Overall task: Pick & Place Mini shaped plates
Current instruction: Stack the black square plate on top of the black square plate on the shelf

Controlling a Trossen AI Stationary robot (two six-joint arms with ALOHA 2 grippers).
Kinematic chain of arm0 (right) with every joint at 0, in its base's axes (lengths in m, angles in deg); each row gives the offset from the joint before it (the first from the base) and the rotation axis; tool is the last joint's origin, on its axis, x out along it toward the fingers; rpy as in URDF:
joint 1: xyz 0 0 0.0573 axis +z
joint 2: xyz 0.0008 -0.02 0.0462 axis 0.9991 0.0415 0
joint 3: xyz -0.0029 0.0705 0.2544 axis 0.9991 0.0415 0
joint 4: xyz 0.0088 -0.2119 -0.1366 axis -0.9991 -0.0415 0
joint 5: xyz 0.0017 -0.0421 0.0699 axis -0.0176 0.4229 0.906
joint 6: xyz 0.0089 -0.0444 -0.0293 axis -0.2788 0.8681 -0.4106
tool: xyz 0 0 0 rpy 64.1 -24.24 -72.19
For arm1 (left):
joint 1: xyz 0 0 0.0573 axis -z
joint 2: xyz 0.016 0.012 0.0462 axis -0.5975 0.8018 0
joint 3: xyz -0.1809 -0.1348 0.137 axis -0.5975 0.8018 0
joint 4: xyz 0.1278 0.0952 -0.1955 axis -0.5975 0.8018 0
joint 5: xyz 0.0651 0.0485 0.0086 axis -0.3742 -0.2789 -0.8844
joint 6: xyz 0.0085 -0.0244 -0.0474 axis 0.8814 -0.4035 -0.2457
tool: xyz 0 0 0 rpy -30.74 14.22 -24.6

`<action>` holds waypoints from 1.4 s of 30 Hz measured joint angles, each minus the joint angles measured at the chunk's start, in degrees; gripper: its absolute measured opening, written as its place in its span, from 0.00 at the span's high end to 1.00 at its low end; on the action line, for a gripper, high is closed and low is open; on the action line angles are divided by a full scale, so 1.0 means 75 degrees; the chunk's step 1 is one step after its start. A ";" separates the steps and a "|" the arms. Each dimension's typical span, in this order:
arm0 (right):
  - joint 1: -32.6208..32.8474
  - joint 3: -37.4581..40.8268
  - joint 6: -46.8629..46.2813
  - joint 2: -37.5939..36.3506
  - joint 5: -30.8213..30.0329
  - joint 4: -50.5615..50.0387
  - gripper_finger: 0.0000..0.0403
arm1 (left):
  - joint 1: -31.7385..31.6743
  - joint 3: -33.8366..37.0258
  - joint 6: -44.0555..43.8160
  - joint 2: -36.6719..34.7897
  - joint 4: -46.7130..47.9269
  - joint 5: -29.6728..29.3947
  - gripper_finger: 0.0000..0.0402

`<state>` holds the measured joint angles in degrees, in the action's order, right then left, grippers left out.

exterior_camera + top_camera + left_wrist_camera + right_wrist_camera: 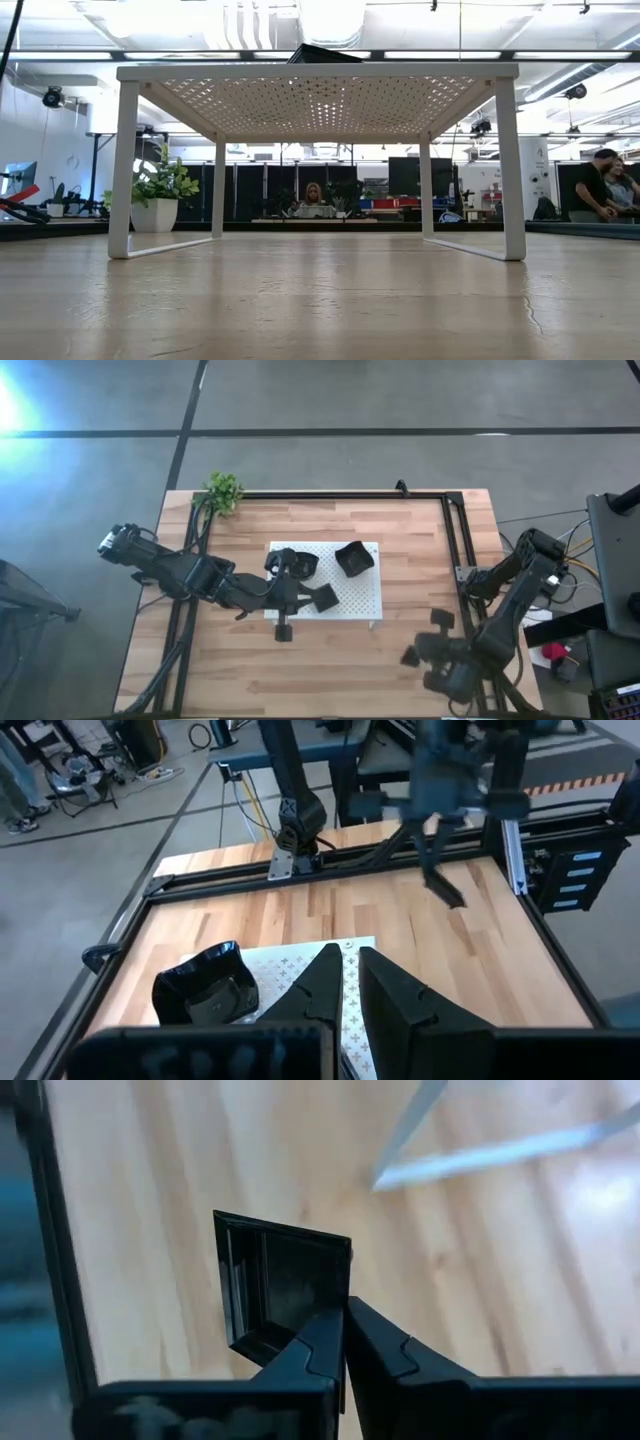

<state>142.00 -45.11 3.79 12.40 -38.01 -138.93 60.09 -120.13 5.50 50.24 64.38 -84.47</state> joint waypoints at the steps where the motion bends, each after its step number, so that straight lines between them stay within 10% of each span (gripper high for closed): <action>1: -0.0136 -0.0062 -0.0011 -0.0089 -0.0210 -0.0026 0.98 | 0.0000 0.0000 0.0041 0.0000 0.0002 0.0034 0.92; 12: -0.1894 -0.0821 0.1537 -0.0552 -0.2071 0.0027 0.98 | 0.0000 0.0047 0.0484 0.0000 0.0005 0.0174 0.92; 31: -0.3299 -0.1429 0.5063 -0.0552 -0.2696 0.2373 0.98 | -0.0017 0.0254 0.1026 0.0035 -0.0751 0.0026 0.84; 42: -0.3619 -0.1427 0.6389 -0.0552 -0.3376 0.3551 0.98 | -0.0070 0.0353 0.1754 0.0440 -0.1789 -0.1608 0.81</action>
<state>114.86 -55.81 51.71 8.26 -63.32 -112.29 59.56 -117.48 18.65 53.55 50.96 -96.53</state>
